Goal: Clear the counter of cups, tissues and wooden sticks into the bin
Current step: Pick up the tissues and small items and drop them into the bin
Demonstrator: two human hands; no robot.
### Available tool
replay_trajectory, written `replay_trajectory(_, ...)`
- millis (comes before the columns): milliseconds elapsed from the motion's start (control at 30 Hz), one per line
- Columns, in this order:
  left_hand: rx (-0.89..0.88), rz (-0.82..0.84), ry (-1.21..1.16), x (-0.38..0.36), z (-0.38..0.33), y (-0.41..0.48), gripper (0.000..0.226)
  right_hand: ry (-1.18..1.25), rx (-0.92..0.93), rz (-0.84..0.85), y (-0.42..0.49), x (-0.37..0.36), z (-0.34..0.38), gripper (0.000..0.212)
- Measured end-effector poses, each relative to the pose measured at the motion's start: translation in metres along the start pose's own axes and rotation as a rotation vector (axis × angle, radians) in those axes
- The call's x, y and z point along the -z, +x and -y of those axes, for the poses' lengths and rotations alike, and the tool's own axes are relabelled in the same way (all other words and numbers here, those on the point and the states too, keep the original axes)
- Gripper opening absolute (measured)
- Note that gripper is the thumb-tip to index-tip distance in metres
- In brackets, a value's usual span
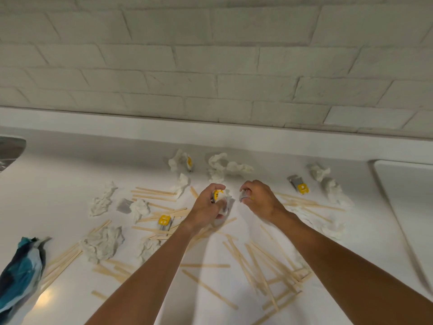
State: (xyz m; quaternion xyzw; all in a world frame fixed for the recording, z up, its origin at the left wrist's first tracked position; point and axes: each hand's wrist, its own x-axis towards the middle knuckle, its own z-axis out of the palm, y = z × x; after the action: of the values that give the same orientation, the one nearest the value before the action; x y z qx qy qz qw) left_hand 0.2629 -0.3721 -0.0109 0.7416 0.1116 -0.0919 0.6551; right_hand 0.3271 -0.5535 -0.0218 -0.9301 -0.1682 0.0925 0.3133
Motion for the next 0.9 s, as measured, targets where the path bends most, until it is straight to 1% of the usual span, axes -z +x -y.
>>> replay_trajectory(67, -0.014, -0.023, 0.046, -0.003, 0.003, 0.005, 0.036, 0.1, -0.038, -0.123, -0.001, 0.008, -0.007, 0.018)
replay_trajectory(167, -0.085, -0.047, 0.165, -0.009, 0.003, 0.011, 0.042, 0.118, -0.118, -0.327, -0.003, 0.03, -0.026, 0.015)
replay_trajectory(200, -0.116, -0.057, 0.221, -0.012, 0.002, 0.014, 0.039, 0.108, -0.147, -0.374, -0.004, 0.039, -0.034, 0.014)
replay_trajectory(267, -0.172, -0.067, 0.343, -0.019, -0.002, 0.02, 0.022, 0.085, -0.223, -0.42, -0.008, 0.056, -0.051, 0.015)
replay_trajectory(333, -0.214, -0.048, 0.451, -0.025, -0.007, 0.025, 0.007, -0.003, -0.278, -0.439, -0.011, 0.069, -0.067, 0.017)
replay_trajectory(433, -0.243, -0.018, 0.552, -0.034, -0.014, 0.03, 0.004, -0.085, -0.346, -0.417, -0.017, 0.079, -0.078, 0.016)
replay_trajectory(500, -0.24, 0.004, 0.555, -0.038, -0.017, 0.031, 0.003, -0.076, -0.363, -0.373, -0.018, 0.08, -0.08, 0.015)
replay_trajectory(633, -0.201, 0.061, 0.553, -0.044, -0.02, 0.035, 0.004, -0.036, -0.339, -0.315, -0.017, 0.076, -0.086, 0.011)
replay_trajectory(767, -0.181, 0.084, 0.554, -0.046, -0.018, 0.037, 0.004, -0.089, -0.329, -0.326, -0.015, 0.072, -0.092, 0.009)
replay_trajectory(833, -0.177, 0.08, 0.548, -0.045, -0.018, 0.037, 0.004, -0.072, -0.339, -0.336, -0.014, 0.072, -0.092, 0.005)
replay_trajectory(900, -0.171, 0.083, 0.515, -0.044, -0.02, 0.036, 0.004, 0.002, -0.345, -0.35, -0.017, 0.074, -0.091, 0.003)
